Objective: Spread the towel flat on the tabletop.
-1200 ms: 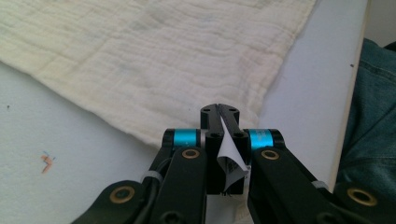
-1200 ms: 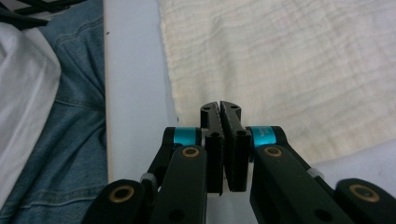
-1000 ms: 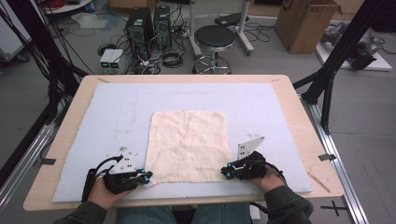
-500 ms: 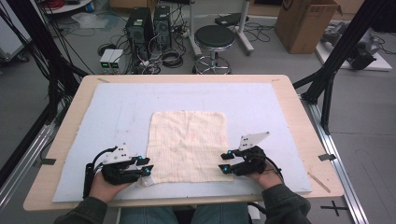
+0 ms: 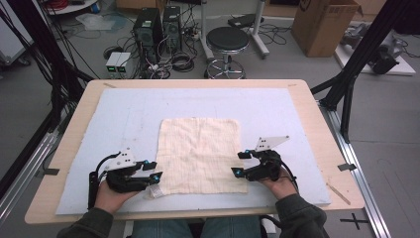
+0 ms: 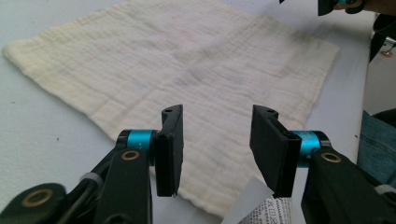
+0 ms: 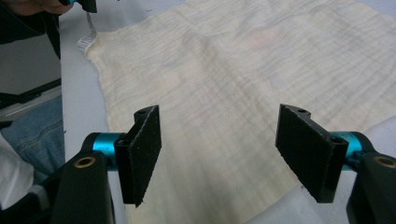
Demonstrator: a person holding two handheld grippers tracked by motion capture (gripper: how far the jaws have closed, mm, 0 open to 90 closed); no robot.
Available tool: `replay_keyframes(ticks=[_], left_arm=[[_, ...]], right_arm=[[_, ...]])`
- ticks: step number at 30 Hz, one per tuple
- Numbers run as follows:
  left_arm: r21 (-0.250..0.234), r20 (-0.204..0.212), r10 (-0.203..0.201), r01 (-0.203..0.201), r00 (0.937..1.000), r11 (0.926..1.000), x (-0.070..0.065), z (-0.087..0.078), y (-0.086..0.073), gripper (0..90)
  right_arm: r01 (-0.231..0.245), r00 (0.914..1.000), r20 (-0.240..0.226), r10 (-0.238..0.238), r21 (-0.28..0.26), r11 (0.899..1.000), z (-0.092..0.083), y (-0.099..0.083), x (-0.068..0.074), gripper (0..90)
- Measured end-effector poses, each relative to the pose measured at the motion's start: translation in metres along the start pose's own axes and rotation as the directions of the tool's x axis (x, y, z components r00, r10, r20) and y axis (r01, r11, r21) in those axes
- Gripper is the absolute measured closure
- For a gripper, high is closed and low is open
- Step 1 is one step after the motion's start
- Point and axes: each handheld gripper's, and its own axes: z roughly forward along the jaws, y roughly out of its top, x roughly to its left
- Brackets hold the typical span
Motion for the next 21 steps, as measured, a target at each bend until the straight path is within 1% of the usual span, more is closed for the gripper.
replay_keyframes(ticks=[3, 7, 9, 16, 19, 21], left_arm=[[-0.006, -0.007, -0.009, 0.009, 0.9999, 0.9999, 0.0008, -0.0008, 0.0002, 50.9], [-0.009, -0.013, -0.01, 0.01, 0.9999, 0.9999, 0.0017, -0.0014, 0.0005, 48.6], [-0.013, -0.017, -0.014, 0.014, 0.9998, 0.9998, 0.0019, -0.0014, 0.0005, 47.9], [-0.004, -0.032, -0.019, 0.018, 0.9993, 0.9998, 0.0026, -0.0007, 0.0004, 41.7], [-0.003, -0.035, -0.02, 0.02, 0.9992, 0.9998, 0.0028, -0.0004, 0.0004, 40.6], [-0.002, -0.035, -0.02, 0.02, 0.9992, 0.9998, 0.0029, -0.0005, 0.0004, 40.3]], right_arm=[[0.001, 1.0, 0.009, -0.001, 0.001, 1.0, 0.0004, 0.0011, 0.001, 26.9], [-0.001, 0.9999, 0.014, 0.001, 0.008, 1.0, 0.0011, 0.0011, 0.0012, 24.3], [-0.003, 0.9999, 0.015, 0.003, 0.009, 1.0, 0.0011, 0.0011, 0.0011, 23.7], [0.002, 0.9997, 0.025, -0.002, 0.008, 1.0, 0.0005, 0.0016, 0.0008, 23.1], [-0.004, 0.9996, 0.027, 0.004, 0.006, 1.0, 0.0001, 0.0021, 0.0015, 22.8], [0.007, 0.9994, 0.035, -0.007, 0.003, 1.0, 0.0001, 0.0021, 0.0003, 22.6]])
